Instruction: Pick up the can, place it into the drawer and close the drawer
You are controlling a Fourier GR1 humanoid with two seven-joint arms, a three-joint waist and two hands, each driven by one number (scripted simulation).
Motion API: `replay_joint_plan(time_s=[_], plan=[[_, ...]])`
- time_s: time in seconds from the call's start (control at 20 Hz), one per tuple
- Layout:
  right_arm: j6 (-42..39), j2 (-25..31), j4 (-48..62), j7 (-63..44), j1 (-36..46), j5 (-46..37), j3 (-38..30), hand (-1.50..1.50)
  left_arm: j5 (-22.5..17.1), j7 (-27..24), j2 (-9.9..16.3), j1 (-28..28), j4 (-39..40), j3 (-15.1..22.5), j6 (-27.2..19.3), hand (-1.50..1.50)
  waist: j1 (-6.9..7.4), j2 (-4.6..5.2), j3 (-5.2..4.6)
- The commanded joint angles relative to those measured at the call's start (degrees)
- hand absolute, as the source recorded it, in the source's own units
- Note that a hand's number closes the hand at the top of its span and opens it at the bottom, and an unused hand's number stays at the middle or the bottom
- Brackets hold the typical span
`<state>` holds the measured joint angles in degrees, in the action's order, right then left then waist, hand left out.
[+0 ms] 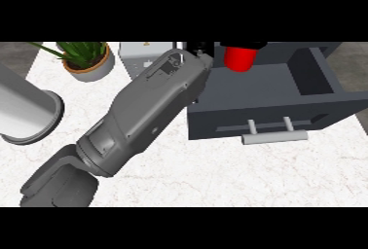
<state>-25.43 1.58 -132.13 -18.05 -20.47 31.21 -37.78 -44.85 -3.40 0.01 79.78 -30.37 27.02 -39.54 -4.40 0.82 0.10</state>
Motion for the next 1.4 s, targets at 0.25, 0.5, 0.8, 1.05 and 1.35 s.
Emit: replay_joint_plan(time_s=[0.25,0.5,0.8,1.05,1.35], plan=[[0.92,-0.70,-1.28,-1.12,0.98,-0.46,1.13,-1.50,-4.72,-2.99,-0.01,-0.20,3.82,5.55,-4.12,-1.50,-1.09,0.30,0.02],[0.22,2.74,2.79,-0.51,2.66,-0.43,-1.01,-1.50,-7.54,-3.75,-0.01,0.03,3.75,6.49,-5.27,-1.50,-0.73,0.25,0.02],[0.92,0.45,-0.84,-1.74,1.80,-0.58,0.81,-1.50,-9.66,-5.35,-0.01,0.01,3.67,8.79,-6.53,-1.50,-0.66,0.05,0.00],[-2.06,2.66,-2.39,5.57,4.15,-8.19,-1.52,-1.50,-12.56,-8.09,-0.01,-1.22,2.19,7.85,-7.33,-1.50,-0.76,0.10,0.01],[-4.33,3.56,-6.59,10.24,6.67,-15.52,0.71,-1.50,-13.88,-10.48,-0.01,0.91,2.80,7.16,-5.53,-1.50,0.34,0.21,-0.01]])
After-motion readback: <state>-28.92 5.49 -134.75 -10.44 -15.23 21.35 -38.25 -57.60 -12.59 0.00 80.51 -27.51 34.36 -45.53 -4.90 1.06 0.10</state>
